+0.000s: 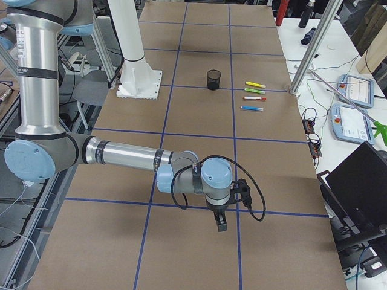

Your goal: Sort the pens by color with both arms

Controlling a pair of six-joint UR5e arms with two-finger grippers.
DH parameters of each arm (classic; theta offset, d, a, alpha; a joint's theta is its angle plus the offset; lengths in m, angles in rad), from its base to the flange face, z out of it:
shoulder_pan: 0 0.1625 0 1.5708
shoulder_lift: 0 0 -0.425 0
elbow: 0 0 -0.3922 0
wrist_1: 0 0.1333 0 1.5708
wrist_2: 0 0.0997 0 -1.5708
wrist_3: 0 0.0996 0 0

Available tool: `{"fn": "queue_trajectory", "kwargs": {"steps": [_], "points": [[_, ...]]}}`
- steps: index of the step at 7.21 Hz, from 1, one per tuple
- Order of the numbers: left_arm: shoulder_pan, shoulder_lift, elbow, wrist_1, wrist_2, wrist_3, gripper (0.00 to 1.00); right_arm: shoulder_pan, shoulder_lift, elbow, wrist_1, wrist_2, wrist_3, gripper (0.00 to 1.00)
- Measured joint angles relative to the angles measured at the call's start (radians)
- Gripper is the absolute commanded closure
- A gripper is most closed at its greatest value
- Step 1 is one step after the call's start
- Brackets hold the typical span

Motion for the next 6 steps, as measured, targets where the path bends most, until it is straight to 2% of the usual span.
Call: {"fn": "queue_trajectory", "kwargs": {"steps": [6], "points": [[0.0, 0.0, -0.002, 0.001, 0.001, 0.0, 0.0, 0.0, -0.008, 0.031, 0.0, 0.004, 0.001, 0.0]]}}
